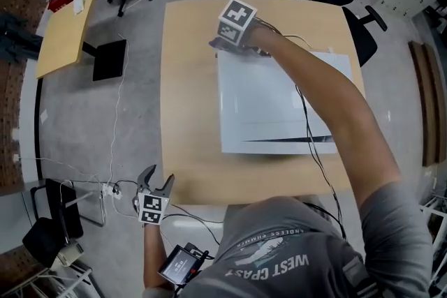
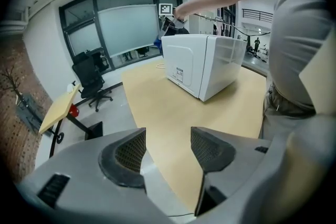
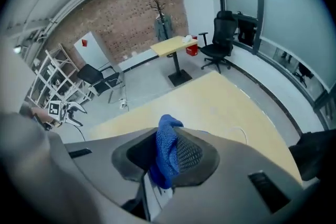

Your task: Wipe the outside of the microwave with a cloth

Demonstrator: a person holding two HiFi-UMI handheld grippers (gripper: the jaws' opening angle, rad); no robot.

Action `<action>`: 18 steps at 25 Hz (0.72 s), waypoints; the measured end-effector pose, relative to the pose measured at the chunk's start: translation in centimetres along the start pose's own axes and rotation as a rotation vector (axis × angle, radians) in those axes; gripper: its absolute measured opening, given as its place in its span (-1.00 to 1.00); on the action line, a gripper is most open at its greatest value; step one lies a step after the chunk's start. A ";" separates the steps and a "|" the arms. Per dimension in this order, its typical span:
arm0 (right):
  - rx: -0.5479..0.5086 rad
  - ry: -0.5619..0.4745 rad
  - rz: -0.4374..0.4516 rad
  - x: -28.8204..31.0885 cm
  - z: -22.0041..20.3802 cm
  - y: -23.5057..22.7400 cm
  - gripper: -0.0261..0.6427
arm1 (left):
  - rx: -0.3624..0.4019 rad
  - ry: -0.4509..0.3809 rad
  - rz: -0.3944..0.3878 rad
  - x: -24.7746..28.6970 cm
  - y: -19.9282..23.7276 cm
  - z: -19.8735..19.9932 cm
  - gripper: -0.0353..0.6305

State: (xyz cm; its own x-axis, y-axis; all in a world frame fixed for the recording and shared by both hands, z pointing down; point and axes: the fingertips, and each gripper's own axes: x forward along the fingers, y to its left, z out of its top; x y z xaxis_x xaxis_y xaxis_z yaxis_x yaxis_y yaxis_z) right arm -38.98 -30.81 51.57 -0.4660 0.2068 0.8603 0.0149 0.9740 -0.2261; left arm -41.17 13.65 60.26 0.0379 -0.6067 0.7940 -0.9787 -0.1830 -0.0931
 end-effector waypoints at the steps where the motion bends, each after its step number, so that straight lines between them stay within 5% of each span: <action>1: -0.024 -0.004 0.017 0.2 0.9 0.9 -0.67 | -0.004 -0.004 0.005 0.2 -0.3 0.0 -0.05; 6: -0.018 0.184 -0.041 -1.2 -5.7 -3.4 -0.67 | -0.092 -0.021 0.032 0.0 -0.8 -2.1 -0.06; 10: 0.306 0.280 -0.087 -7.7 -16.7 -10.1 -0.67 | -0.170 -0.051 0.021 0.8 -1.5 -3.1 -0.06; 13: 0.448 0.371 -0.180 -13.5 -25.0 -13.8 -0.67 | -0.191 -0.072 0.009 1.6 -1.9 -2.5 -0.06; 16: 0.553 0.275 -0.171 -14.4 -25.9 -13.8 -0.67 | -0.189 -0.087 -0.008 2.1 -2.1 -1.7 -0.06; 18: 0.510 0.216 -0.124 -11.8 -22.9 -12.8 -0.67 | -0.182 -0.094 -0.016 2.1 -2.1 -0.9 -0.06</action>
State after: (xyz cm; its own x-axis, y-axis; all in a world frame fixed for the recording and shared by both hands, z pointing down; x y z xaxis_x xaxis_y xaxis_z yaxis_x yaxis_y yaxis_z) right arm -13.41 -43.57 54.73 -0.2448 0.1598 0.9563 -0.4827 0.8353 -0.2631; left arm -39.23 13.44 62.62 0.0642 -0.6761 0.7340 -0.9978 -0.0555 0.0362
